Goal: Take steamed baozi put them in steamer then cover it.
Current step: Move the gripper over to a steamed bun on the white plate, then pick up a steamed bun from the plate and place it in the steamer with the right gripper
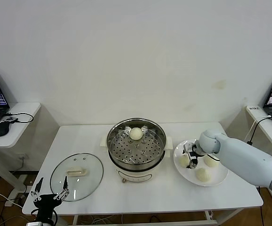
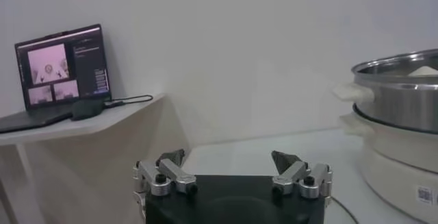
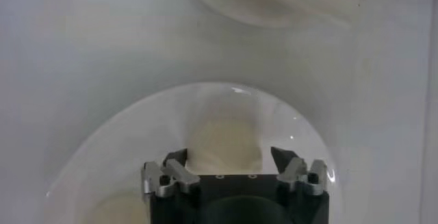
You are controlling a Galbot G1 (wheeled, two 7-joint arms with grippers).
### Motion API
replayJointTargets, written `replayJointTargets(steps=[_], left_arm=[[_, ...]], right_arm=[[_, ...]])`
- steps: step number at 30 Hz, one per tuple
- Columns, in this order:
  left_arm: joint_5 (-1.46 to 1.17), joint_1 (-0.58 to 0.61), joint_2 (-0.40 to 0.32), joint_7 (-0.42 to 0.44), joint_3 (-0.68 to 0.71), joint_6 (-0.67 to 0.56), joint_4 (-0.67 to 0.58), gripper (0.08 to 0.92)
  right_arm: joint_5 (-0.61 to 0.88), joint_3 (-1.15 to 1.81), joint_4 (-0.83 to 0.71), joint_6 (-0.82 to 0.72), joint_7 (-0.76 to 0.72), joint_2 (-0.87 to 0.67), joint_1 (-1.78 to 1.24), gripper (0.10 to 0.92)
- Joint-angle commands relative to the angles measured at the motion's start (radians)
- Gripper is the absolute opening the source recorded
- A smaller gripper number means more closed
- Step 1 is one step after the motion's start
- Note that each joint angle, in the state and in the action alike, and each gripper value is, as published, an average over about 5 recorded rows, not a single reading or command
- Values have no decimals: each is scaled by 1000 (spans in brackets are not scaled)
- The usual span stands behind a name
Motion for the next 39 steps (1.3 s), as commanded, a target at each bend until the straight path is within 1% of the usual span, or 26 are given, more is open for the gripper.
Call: replayJointTargets(steps=[1, 3, 6, 13, 18, 22, 26, 30, 34, 39], left_arm=[[0, -2, -1, 0, 1, 0, 2, 823], [0, -1, -1, 0, 0, 0, 0, 823], [-1, 1, -1, 0, -3, 0, -1, 823], [-3, 1, -1, -1, -1, -3, -2, 823], [-3, -4, 3, 0, 7, -1, -7, 823], [-1, -9, 4, 1, 13, 3, -15, 823], [-1, -11, 6, 1, 19, 4, -16, 823], [-2, -16, 7, 1, 20, 4, -8, 823], [-6, -16, 9, 1, 15, 3, -3, 823], [-11, -16, 12, 3, 1, 4, -3, 823]], right_arm=[[-1, 3, -19, -2, -16, 17, -2, 641], [4, 4, -11, -3, -22, 11, 3, 614], [16, 3, 16, -5, -36, -13, 23, 595], [99, -39, 116, -17, -64, -133, 165, 584], [203, -90, 205, -40, -71, -220, 327, 585], [306, -146, 265, -70, -69, -235, 474, 585], [402, -217, 294, -108, -54, -178, 624, 589], [492, -306, 308, -160, -17, -61, 712, 596], [576, -352, 300, -227, 37, 70, 710, 602], [647, -349, 239, -293, 104, 228, 635, 602]])
